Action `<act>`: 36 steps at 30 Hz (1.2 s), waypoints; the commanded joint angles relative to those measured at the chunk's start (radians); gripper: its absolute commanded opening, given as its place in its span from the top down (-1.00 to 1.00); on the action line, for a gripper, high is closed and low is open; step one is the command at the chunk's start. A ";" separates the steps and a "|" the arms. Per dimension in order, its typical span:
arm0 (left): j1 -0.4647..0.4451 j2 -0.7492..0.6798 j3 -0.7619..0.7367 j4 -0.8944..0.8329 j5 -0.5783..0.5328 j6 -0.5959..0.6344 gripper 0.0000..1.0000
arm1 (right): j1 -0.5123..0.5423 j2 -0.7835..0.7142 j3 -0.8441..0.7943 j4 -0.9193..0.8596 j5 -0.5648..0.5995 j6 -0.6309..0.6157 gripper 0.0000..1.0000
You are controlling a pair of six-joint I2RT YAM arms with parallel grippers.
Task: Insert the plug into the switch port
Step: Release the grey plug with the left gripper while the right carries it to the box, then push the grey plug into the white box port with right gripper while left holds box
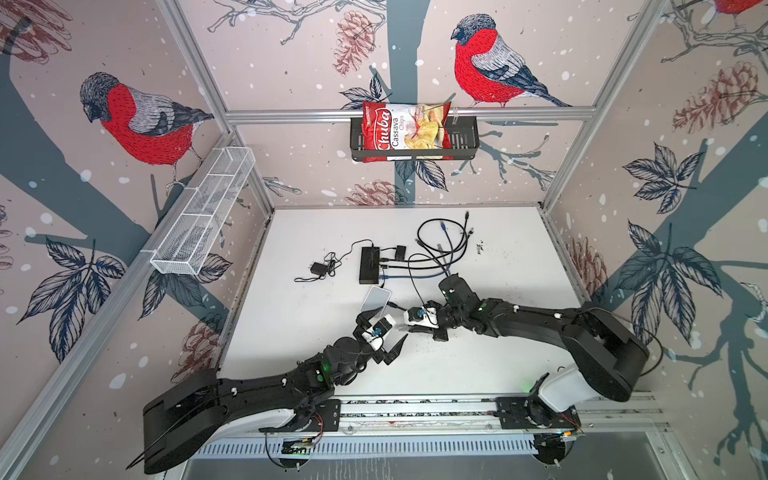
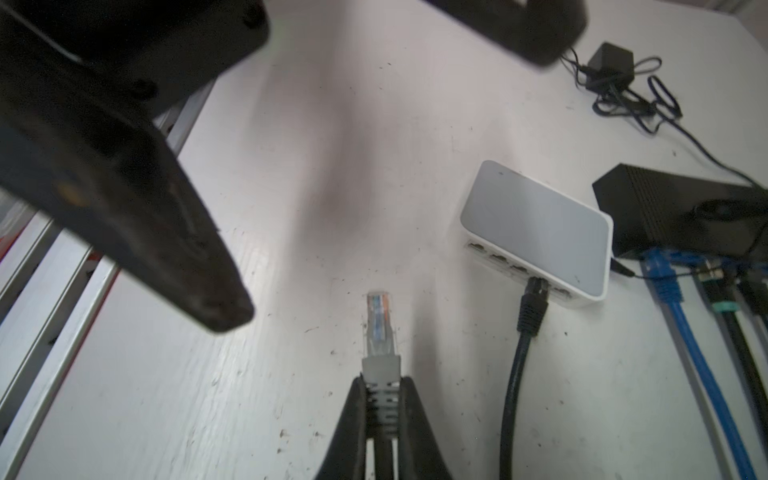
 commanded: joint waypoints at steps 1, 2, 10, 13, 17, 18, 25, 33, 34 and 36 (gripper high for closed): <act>0.068 -0.052 0.054 -0.139 -0.046 -0.164 -0.94 | 0.007 0.048 0.043 0.078 0.069 0.229 0.97; 0.109 -0.063 0.078 -0.198 -0.025 -0.211 -0.94 | 0.010 0.066 0.055 0.080 0.082 0.264 0.97; 0.399 0.042 0.213 -0.435 0.158 -0.464 -0.93 | 0.064 0.125 0.049 0.190 0.197 0.357 0.98; 0.420 0.126 0.269 -0.488 0.155 -0.505 -0.92 | 0.078 0.132 0.039 0.222 0.261 0.391 0.98; 0.444 0.200 0.289 -0.478 0.186 -0.548 -0.86 | 0.103 0.147 0.024 0.261 0.349 0.454 0.97; 0.449 0.211 0.287 -0.470 0.185 -0.555 -0.85 | 0.109 0.152 0.019 0.269 0.371 0.466 0.97; 0.482 0.277 0.273 -0.423 0.198 -0.575 -0.80 | 0.160 0.173 -0.009 0.319 0.491 0.525 0.97; 0.498 0.372 0.280 -0.360 0.207 -0.594 -0.78 | 0.193 0.211 0.020 0.331 0.542 0.579 0.97; 0.500 0.382 0.279 -0.347 0.210 -0.592 -0.78 | 0.197 0.212 0.022 0.333 0.538 0.583 0.97; 0.504 0.394 0.274 -0.316 0.220 -0.589 -0.78 | 0.199 0.216 0.026 0.334 0.542 0.593 0.97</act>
